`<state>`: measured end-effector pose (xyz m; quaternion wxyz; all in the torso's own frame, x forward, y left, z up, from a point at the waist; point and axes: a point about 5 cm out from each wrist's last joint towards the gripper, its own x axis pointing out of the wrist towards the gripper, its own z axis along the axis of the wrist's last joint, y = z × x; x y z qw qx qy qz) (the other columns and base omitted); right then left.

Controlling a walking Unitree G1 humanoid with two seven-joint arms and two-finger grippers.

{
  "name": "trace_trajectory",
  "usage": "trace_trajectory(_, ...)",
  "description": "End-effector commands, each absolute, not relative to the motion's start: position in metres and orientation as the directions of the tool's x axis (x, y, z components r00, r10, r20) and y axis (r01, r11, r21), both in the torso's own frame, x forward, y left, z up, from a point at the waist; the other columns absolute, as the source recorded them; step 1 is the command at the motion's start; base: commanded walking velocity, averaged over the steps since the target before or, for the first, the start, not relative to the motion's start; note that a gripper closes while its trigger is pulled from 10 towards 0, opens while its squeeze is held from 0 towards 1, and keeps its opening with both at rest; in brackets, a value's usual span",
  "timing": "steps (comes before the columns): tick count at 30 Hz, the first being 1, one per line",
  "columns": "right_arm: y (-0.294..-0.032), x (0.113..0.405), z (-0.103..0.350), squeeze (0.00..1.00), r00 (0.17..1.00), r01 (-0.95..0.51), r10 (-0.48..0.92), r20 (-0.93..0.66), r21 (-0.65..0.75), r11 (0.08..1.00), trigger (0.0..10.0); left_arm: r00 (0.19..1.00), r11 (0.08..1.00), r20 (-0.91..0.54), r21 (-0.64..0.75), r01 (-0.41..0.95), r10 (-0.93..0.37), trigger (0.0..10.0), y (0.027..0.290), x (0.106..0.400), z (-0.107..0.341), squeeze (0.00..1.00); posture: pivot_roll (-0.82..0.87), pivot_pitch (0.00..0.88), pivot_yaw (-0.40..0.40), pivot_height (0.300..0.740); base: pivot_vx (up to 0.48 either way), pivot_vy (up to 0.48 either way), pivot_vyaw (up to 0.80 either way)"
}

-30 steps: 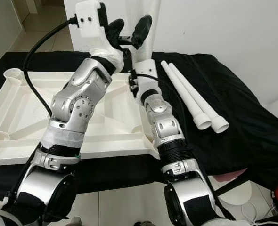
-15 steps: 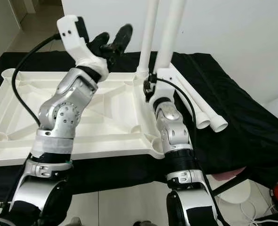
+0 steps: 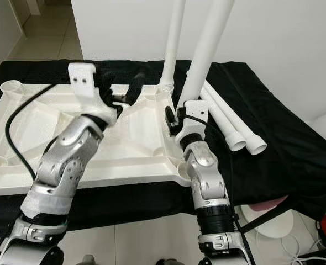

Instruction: Building children table

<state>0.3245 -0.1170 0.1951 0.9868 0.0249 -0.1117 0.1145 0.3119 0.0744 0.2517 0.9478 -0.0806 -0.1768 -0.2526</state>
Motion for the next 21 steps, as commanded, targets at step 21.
trace_trajectory(21, -0.124, 0.299, 0.188, 0.0, 0.935, -0.239, 0.241, 0.26, -0.041, 0.97, 10.0, 0.491, 0.42, -0.034, 0.47, 0.776, -0.871, 10.0, 0.055, 0.273, 0.161, 0.0, 0.05, 0.077, -0.055, 0.74, 0.0, 0.0, 0.0)
